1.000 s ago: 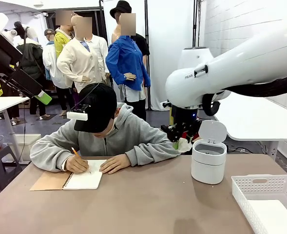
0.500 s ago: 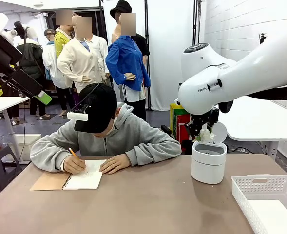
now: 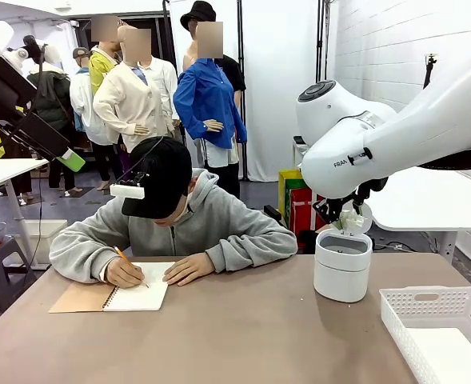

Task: Sort the paper based on its condition.
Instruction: If a person hands you a paper, place it in the Organizing basket , and if it's crumpled, put it in the Trash can.

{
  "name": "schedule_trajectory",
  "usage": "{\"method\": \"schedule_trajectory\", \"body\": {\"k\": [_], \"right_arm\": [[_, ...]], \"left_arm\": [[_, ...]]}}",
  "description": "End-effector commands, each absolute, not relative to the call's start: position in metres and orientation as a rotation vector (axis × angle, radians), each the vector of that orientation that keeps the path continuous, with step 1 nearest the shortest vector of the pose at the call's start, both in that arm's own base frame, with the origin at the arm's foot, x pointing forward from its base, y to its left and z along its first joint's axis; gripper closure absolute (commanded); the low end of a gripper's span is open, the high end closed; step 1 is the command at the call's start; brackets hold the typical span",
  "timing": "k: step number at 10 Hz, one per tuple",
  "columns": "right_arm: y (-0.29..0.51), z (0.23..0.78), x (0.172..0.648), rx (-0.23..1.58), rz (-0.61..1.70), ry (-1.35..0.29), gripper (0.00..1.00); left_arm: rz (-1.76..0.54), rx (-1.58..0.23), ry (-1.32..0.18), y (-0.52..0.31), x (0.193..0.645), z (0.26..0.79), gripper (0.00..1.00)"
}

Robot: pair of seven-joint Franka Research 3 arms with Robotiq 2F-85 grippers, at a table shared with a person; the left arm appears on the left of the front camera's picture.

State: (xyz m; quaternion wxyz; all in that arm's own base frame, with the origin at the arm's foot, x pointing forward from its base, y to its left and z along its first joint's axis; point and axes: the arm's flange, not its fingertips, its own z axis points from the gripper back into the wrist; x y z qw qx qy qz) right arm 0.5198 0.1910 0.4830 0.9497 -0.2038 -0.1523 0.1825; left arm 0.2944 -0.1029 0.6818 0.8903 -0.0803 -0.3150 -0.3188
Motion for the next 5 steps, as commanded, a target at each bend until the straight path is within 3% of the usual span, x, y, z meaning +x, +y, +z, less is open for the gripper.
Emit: {"method": "schedule_trajectory", "body": {"k": [1,3,5], "right_arm": [[0.1935,0.4759,0.5224,-0.43,0.357,-0.346,0.4],[0.1946,0.4752,0.5236,-0.423,0.35,-0.354,0.06],[0.1952,0.4742,0.5251,-0.425,0.354,-0.355,0.0]], "left_arm": [[-0.661,-0.165,-0.655,-0.1027,0.2942,0.6819,0.0],[-0.661,-0.165,-0.655,-0.1027,0.2942,0.6819,0.0],[-0.661,-0.165,-0.655,-0.1027,0.2942,0.6819,0.0]]}}
